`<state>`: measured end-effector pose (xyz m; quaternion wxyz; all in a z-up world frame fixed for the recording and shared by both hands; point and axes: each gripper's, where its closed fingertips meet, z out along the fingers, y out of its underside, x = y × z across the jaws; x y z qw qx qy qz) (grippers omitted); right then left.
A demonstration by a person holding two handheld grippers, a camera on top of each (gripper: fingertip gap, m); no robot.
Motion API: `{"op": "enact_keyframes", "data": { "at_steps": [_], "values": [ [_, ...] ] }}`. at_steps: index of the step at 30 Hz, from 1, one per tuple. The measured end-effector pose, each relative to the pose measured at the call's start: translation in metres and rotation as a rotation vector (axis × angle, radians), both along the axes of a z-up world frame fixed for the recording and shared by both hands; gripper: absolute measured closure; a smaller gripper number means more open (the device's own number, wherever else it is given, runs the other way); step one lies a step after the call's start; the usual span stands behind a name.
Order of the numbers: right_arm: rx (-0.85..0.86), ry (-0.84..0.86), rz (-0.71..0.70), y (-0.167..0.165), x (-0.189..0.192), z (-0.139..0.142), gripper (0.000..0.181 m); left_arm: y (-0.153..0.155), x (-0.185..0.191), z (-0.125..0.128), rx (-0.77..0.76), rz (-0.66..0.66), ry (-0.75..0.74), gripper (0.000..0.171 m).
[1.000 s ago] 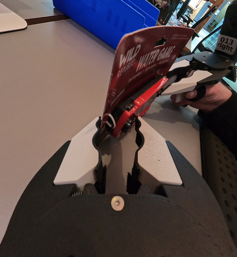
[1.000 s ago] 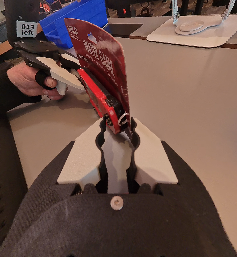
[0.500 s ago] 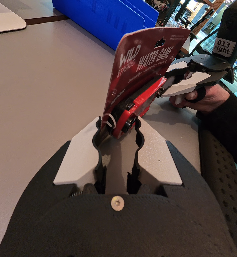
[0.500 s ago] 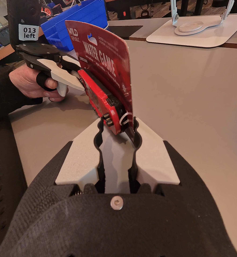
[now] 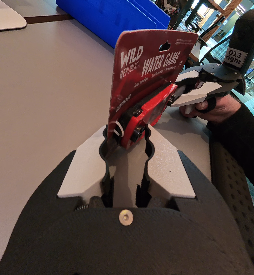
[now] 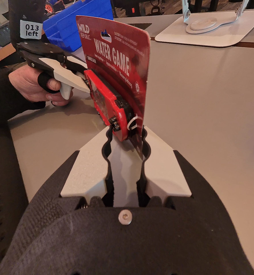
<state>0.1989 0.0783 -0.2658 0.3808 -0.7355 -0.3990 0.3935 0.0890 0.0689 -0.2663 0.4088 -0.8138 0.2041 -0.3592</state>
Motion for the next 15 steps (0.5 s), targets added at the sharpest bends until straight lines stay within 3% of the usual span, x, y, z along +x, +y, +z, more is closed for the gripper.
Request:
{"op": "enact_keyframes", "data": {
  "at_steps": [15],
  "values": [
    [-0.026, -0.001, 0.008, 0.0004, -0.0002, -0.0005, 0.153, 0.0019, 0.0006, -0.0006, 0.0, 0.002, -0.004, 0.125]
  ]
}}
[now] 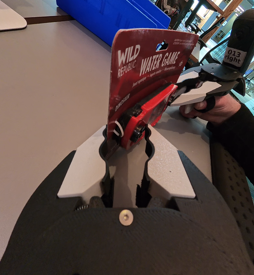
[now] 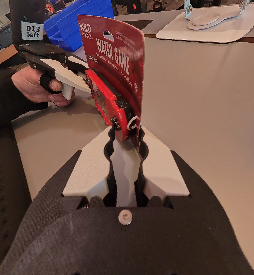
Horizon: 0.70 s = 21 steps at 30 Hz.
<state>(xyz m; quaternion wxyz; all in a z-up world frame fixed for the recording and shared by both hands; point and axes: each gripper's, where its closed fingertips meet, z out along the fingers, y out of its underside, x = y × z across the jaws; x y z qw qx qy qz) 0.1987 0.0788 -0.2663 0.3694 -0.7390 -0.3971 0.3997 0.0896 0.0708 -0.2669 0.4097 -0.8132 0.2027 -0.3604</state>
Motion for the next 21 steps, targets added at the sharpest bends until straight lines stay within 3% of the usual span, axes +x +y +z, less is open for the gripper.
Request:
{"op": "enact_keyframes", "data": {
  "at_steps": [16, 21],
  "values": [
    [-0.05, 0.11, -0.014, 0.001, 0.0, 0.01, 0.135, -0.001, 0.002, 0.001, 0.011, -0.012, 0.006, 0.126],
    [-0.071, 0.116, -0.017, 0.002, 0.0, 0.01, 0.143, -0.001, 0.001, 0.006, 0.012, -0.015, 0.025, 0.126]
  ]
}}
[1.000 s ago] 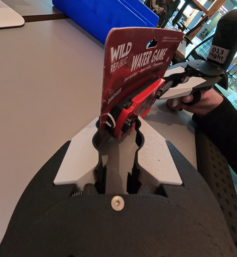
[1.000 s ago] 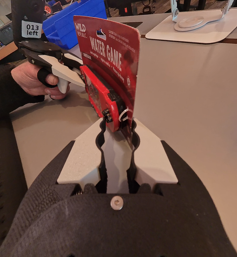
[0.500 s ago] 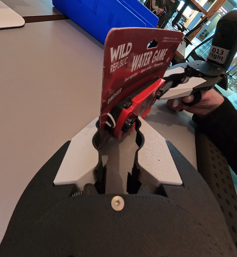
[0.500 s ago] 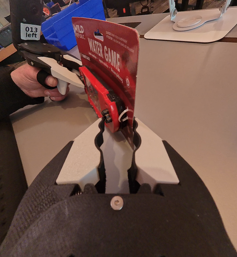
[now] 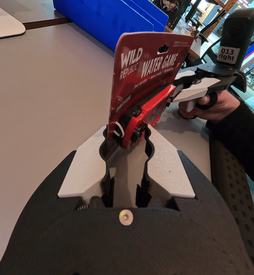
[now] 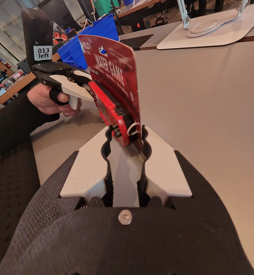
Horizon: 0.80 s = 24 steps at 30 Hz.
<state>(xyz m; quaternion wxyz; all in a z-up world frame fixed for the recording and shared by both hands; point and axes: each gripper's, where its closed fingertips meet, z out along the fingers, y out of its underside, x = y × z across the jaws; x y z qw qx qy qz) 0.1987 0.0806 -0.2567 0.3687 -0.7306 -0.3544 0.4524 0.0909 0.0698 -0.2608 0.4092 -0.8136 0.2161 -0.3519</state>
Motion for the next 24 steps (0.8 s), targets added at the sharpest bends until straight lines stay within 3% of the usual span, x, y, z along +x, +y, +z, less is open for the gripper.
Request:
{"op": "enact_keyframes", "data": {
  "at_steps": [17, 24],
  "values": [
    [-0.03, 0.018, -0.014, 0.0042, 0.0058, 0.0009, 0.15, 0.0078, 0.0062, 0.0092, -0.039, -0.018, 0.054, 0.126],
    [-0.041, 0.033, -0.028, 0.0058, 0.0068, 0.0014, 0.145, 0.0085, 0.007, 0.0074, -0.052, -0.023, 0.042, 0.126]
  ]
}}
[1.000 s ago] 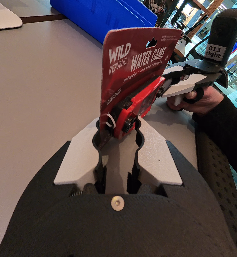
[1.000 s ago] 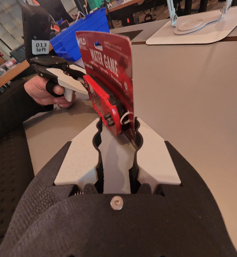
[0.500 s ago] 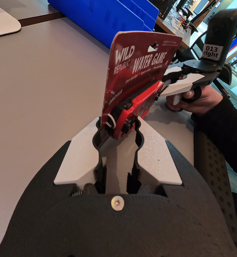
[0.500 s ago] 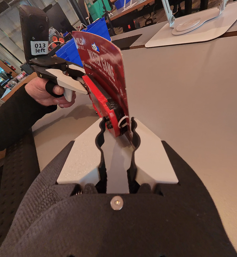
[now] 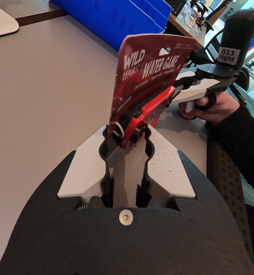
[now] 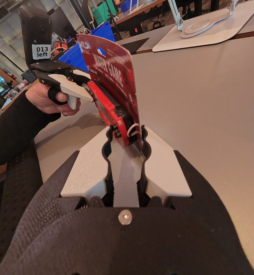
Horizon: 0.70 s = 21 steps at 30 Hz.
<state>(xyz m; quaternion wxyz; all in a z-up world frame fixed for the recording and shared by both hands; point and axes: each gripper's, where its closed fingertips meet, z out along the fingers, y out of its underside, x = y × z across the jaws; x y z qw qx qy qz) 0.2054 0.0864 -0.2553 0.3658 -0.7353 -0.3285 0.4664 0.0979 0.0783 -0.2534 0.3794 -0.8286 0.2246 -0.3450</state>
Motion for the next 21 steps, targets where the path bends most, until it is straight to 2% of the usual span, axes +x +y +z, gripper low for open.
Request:
{"op": "enact_keyframes", "data": {
  "at_steps": [2, 21],
  "values": [
    [0.012, -0.012, -0.001, -0.0005, 0.0003, -0.0007, 0.141, -0.0002, 0.0001, 0.0014, 0.003, -0.002, -0.011, 0.126],
    [0.015, -0.03, -0.004, -0.0003, 0.005, -0.0019, 0.148, 0.0017, 0.0049, 0.0026, 0.001, -0.005, -0.011, 0.127]
  ]
}}
